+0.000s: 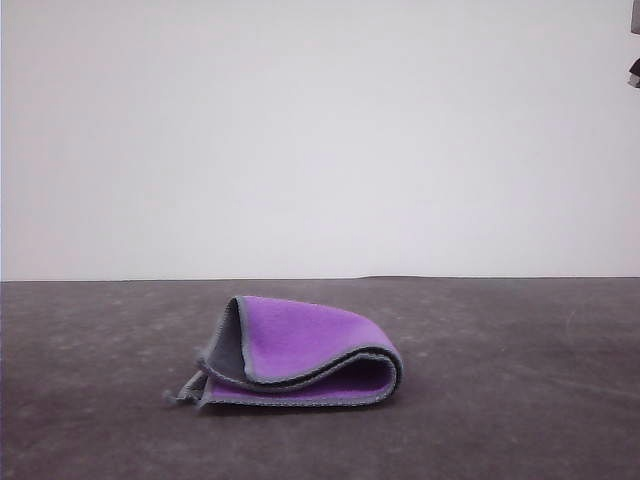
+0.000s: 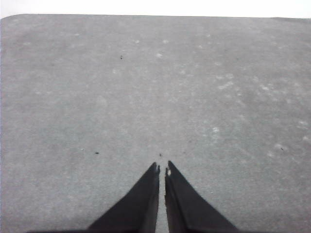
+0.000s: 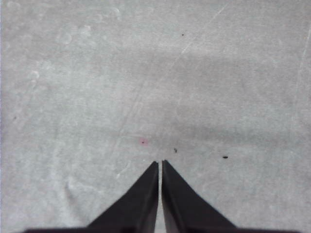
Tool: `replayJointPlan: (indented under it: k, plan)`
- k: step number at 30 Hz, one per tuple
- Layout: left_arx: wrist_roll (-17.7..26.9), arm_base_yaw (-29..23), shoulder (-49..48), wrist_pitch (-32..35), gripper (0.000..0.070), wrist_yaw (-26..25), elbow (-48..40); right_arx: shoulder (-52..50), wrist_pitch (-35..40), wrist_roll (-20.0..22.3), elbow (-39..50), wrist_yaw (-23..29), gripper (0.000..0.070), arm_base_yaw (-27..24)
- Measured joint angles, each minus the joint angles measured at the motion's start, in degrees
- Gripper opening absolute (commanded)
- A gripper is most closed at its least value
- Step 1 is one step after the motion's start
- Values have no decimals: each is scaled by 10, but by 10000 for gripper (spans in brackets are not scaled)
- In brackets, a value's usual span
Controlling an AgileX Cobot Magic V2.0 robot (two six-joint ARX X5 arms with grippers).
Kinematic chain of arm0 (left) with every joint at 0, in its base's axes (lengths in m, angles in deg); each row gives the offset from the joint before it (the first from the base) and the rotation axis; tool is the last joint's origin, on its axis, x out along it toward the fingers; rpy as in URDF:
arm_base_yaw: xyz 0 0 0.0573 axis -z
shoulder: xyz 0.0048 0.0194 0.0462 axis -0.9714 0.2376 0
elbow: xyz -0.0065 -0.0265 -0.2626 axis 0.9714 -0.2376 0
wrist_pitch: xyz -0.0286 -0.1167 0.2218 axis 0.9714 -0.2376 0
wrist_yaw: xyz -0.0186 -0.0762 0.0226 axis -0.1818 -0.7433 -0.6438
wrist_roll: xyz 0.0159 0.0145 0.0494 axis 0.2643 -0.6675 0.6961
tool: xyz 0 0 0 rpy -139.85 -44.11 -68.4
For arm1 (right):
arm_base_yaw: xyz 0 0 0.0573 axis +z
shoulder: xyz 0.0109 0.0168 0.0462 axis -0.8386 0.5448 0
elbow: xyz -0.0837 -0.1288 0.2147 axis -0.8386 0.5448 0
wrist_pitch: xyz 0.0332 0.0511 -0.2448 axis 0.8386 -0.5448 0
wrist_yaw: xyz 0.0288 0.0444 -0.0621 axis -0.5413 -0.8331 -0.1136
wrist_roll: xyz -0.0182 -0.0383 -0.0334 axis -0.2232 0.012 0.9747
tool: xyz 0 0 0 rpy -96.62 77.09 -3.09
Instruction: Fold clothes
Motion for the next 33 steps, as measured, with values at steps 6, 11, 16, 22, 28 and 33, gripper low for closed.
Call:
replayJointPlan:
  k: [6, 11, 16, 22, 28, 33]
  plan:
    - [0, 0, 0, 0, 12, 0, 0, -18, 22, 14, 0, 2, 4, 0]
    - [0, 0, 0, 0, 11, 0, 0, -104, 95, 26, 34, 1, 4, 0]
    - [0, 0, 0, 0, 11, 0, 0, -218, 180, 27, 150, 1, 4, 0]
    - [0, 0, 0, 0, 11, 0, 0, -403, 258, 30, 306, 4, 4, -1]
    - [0, 0, 0, 0, 11, 0, 0, -548, 256, 30, 409, 48, 4, -4]
    - [0, 0, 0, 0, 11, 0, 0, -595, 251, 29, 447, 69, 4, -4]
